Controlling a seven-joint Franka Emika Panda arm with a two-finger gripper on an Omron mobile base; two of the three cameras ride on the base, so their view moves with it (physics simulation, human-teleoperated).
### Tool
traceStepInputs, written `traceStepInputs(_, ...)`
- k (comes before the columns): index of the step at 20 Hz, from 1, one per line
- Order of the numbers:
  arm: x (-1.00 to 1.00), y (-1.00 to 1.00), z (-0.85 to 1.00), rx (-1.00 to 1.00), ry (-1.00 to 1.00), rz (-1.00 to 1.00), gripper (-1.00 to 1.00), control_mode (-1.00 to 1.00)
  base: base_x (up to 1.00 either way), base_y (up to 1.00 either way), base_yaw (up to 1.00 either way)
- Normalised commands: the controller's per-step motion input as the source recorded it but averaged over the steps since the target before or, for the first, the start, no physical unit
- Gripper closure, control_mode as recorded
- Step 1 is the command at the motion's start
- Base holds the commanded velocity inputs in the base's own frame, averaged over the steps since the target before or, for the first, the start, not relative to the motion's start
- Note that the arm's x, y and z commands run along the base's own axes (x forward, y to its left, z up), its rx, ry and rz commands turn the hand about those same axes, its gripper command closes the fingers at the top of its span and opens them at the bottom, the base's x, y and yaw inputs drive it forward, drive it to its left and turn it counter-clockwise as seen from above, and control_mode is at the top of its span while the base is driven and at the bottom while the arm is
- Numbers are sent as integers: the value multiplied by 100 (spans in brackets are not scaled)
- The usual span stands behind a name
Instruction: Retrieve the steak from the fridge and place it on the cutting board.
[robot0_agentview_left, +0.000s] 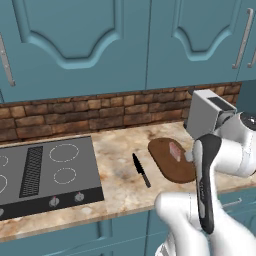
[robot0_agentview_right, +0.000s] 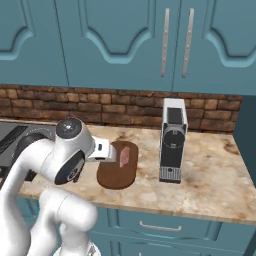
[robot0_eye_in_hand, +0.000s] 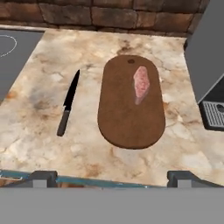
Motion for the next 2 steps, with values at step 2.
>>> traceStepInputs(2, -44, 34, 43, -13, -2, 0, -100, -100, 0, 0, 0)
